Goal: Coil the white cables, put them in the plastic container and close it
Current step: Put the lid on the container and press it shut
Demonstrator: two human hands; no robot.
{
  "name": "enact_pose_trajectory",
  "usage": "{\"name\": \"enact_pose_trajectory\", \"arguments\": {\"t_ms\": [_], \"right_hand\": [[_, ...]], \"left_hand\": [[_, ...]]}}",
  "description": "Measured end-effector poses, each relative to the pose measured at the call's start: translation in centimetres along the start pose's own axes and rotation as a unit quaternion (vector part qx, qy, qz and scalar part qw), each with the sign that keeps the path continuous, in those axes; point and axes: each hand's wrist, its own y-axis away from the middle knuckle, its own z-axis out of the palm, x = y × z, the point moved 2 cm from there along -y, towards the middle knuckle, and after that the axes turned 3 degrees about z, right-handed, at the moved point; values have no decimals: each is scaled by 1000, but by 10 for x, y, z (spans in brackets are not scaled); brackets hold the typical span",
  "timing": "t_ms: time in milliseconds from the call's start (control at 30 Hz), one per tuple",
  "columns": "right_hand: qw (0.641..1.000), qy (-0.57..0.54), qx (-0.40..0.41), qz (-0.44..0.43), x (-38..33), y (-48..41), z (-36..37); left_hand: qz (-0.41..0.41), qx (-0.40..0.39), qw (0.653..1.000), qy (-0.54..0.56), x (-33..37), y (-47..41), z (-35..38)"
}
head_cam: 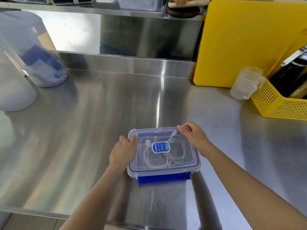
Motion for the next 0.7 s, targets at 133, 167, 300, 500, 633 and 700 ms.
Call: {"name": "enact_pose_trajectory", "arguments": {"t_ms": [133, 167, 300, 500, 633, 700], "right_hand": [[1000, -15, -11, 7, 3, 0, 4], [1000, -21, -14, 9, 4, 0, 4], [999, -29, -31, 26, 3, -2, 4], [970, -114, -163, 141, 8, -4, -4], [949, -210, -195, 132, 6, -2, -5], [942, -245, -196, 116, 6, -3, -5]], "left_hand": [[-6, 3, 995, 103, -1, 3, 5], [-7, 0, 993, 116, -1, 3, 5], [-5, -6, 994, 111, 0, 2, 3], [-58, -61, 981, 177, -5, -5, 3], [-116, -169, 925, 321, -20, -24, 9], [-77, -196, 910, 357, 0, -15, -3]]}}
